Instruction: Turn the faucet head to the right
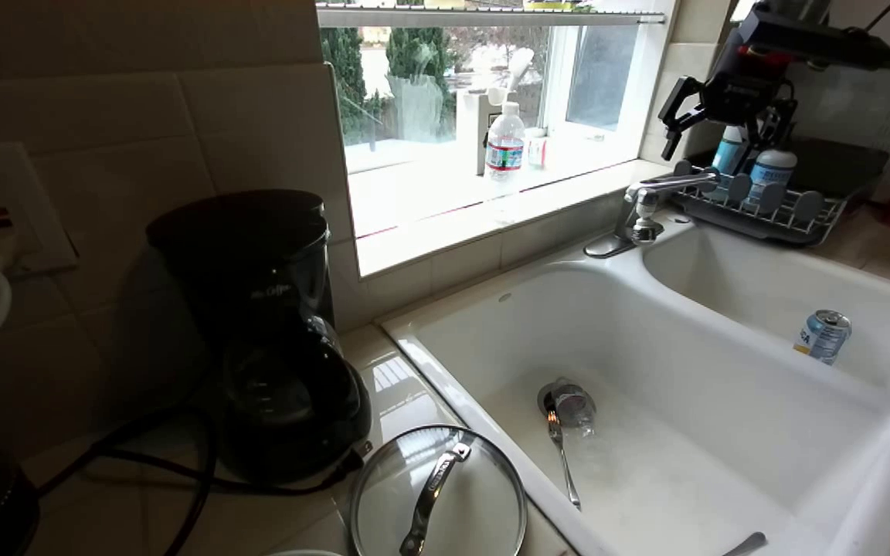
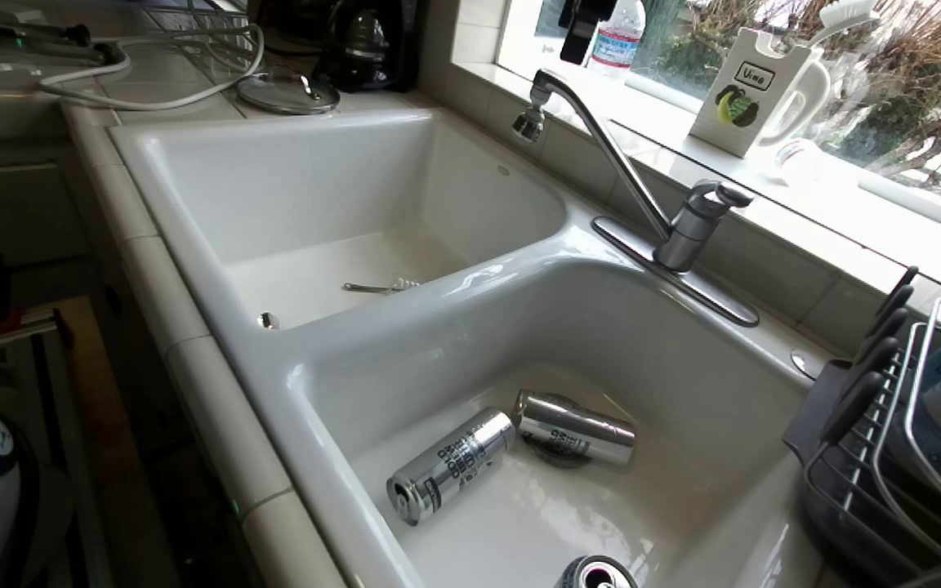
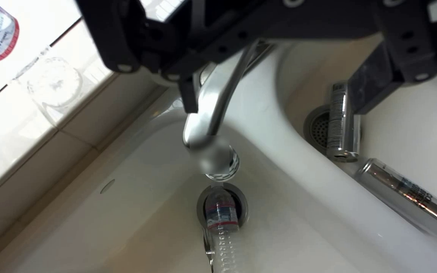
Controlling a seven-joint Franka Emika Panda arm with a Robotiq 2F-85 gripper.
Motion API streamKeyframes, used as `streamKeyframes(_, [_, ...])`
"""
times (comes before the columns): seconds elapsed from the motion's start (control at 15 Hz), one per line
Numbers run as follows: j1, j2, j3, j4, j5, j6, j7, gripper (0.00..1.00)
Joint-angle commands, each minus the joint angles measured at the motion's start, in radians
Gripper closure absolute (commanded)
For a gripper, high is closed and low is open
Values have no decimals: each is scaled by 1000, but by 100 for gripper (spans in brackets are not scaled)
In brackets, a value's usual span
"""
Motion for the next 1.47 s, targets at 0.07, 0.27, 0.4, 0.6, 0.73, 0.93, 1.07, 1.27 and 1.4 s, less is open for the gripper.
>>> streamKeyframes(0.07, [-4,8,6,9,-18,-8,34,0])
streamKeyframes(0.27, [0,39,13,49,-15,-108,110,0])
streamKeyframes(0.4, [1,55,19,74,-27,-168,194,0])
streamKeyframes(0.6, [8,76,18,102,-9,-179,257,0])
streamKeyframes(0.73, [16,101,21,128,-4,-158,294,25])
streamKeyframes(0.93, [30,140,24,168,-7,-144,327,36])
streamKeyframes(1.07, [41,165,26,190,-3,-137,338,35])
streamKeyframes(1.27, [51,195,24,210,-7,-104,363,24])
streamKeyframes(1.4, [56,214,21,218,-5,-86,368,23])
